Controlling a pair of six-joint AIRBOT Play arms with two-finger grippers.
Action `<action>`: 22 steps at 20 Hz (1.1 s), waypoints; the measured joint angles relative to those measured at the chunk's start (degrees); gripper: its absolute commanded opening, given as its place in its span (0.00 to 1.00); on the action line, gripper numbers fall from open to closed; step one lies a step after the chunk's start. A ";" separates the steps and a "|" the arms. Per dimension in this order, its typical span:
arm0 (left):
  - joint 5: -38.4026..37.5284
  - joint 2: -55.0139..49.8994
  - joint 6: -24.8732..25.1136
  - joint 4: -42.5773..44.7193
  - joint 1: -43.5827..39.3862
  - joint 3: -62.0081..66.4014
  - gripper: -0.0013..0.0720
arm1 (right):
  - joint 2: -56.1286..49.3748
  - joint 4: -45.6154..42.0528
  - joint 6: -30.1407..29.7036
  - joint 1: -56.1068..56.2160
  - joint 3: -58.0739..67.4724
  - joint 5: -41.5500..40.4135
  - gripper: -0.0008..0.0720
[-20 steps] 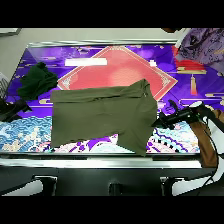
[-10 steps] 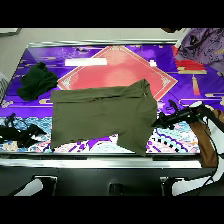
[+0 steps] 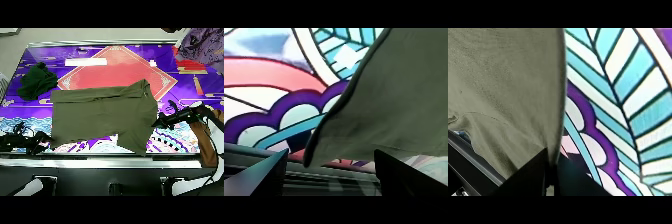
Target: Fold the clothes and pants, and hang the long-sleeved shirts on hangers.
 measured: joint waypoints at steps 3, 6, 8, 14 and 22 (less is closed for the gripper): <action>-0.35 -1.11 0.63 -1.42 0.02 -0.46 0.83 | 0.61 0.04 0.00 0.00 0.00 -0.13 0.05; 0.17 -2.29 1.05 -1.90 0.02 -0.68 0.61 | 1.84 0.15 0.00 0.00 0.00 -0.92 0.05; 0.48 -3.08 1.09 -2.67 0.02 -0.68 0.50 | 2.71 0.17 0.00 0.00 0.00 -1.42 0.05; 2.23 -4.15 2.80 -3.63 -1.90 -0.59 0.04 | 4.44 0.48 0.02 0.00 0.00 -1.66 0.05; 2.23 -3.19 2.64 -5.86 -9.70 15.89 0.04 | 13.81 10.12 -2.75 0.00 4.48 -4.81 0.05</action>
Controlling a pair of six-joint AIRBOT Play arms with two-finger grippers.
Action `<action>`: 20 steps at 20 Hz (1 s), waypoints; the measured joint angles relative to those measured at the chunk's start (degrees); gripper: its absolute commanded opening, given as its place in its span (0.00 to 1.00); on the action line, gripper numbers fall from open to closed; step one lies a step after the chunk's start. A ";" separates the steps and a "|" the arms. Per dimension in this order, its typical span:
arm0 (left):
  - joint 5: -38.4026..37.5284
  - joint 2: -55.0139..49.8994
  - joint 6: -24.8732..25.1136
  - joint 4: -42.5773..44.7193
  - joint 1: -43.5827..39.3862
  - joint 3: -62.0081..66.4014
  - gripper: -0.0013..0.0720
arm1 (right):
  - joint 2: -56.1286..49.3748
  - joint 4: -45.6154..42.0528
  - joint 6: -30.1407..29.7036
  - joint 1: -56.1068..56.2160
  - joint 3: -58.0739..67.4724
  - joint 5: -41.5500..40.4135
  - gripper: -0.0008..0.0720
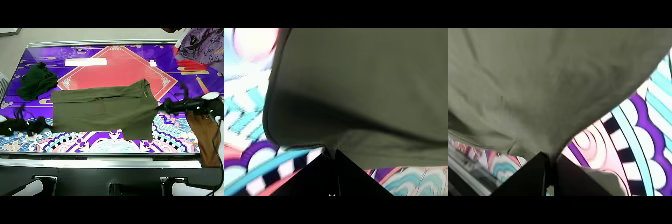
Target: Fold the clothes and pants, and hang the long-sleeved shirts on hangers.
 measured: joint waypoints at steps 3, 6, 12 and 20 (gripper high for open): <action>0.02 0.24 -2.25 1.11 -2.75 15.91 0.04 | 3.72 1.40 0.68 0.02 9.81 -0.74 0.05; -0.11 0.85 -6.32 4.79 -4.48 34.34 0.04 | 7.72 0.74 2.40 0.02 22.60 -1.33 0.04; -2.01 7.08 -15.19 16.20 -5.44 62.36 0.04 | 22.38 -10.97 8.98 0.07 41.94 -3.13 0.04; -5.16 19.37 -22.27 29.77 -5.55 67.36 0.04 | 38.51 -21.86 16.87 0.07 46.10 -8.72 0.04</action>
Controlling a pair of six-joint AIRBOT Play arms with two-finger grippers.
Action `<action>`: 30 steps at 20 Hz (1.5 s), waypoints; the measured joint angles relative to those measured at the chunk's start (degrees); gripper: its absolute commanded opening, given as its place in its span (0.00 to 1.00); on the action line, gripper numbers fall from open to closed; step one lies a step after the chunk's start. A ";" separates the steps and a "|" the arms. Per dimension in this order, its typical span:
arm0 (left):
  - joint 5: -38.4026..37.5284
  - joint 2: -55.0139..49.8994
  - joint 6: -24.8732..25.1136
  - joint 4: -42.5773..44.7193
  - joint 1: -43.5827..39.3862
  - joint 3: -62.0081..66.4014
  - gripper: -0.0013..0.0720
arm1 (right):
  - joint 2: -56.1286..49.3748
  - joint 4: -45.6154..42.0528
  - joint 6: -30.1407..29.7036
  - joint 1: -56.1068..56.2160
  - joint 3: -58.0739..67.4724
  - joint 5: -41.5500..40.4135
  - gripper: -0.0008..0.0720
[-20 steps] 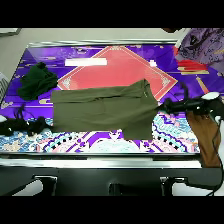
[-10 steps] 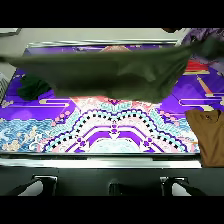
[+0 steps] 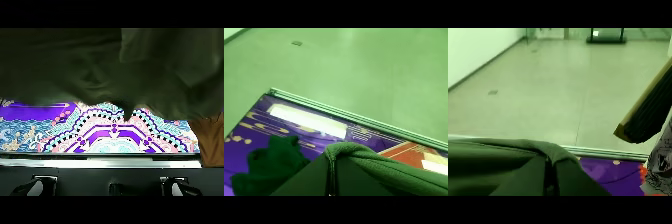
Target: Fold the clothes and pants, and hang the long-sleeved shirts on hangers.
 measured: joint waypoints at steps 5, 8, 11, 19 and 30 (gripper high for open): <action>-1.57 -1.90 0.13 -1.33 -0.07 -9.49 0.04 | -8.31 3.37 3.41 0.00 -1.03 6.80 0.04; -1.22 -7.74 3.02 -4.02 -1.20 -17.84 0.04 | -18.69 4.07 5.33 0.94 -4.59 11.19 0.04; 2.05 -17.18 4.94 -3.96 -3.50 -24.39 0.04 | -29.79 0.39 5.92 5.14 -9.29 10.73 0.04; 17.29 -40.96 6.14 0.07 -7.43 -28.20 0.04 | -53.66 -10.25 11.89 13.68 -12.76 -3.63 0.04; 4.87 -46.80 0.63 1.81 -7.96 -28.15 0.04 | -58.58 -17.70 13.81 14.47 -12.94 3.30 0.05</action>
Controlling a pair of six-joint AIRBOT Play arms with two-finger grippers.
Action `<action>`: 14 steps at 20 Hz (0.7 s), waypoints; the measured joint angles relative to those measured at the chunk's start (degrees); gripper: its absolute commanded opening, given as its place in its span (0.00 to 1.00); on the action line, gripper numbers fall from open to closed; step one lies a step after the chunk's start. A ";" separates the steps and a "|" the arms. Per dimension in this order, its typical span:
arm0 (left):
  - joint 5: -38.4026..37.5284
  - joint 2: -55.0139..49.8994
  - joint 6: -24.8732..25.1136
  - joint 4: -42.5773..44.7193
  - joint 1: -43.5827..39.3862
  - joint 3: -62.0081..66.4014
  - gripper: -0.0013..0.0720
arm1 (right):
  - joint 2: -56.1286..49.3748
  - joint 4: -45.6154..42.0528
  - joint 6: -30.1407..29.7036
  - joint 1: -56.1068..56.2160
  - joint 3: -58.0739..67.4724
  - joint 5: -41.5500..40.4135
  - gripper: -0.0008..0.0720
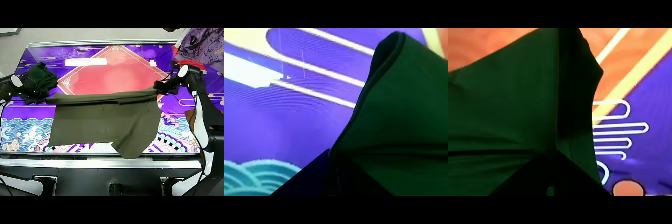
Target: Fold the clothes and pants, and hang the long-sleeved shirts on hangers.
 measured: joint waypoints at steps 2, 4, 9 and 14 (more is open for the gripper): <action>-3.82 -0.13 -0.39 0.24 -0.02 -0.57 0.04 | -0.26 -0.48 0.00 0.00 -0.02 2.29 0.05; -5.84 -0.26 -0.59 0.35 -0.02 -1.62 0.04 | -0.81 -0.68 0.00 0.00 -0.04 4.22 0.05; -8.39 -1.68 -0.81 -0.13 -0.02 -4.57 0.04 | -3.15 -0.81 0.00 0.00 -0.04 8.00 0.05; -9.01 -4.07 -0.22 -3.74 -0.02 -5.40 0.05 | -4.94 -0.59 -0.02 0.00 -0.04 10.67 0.05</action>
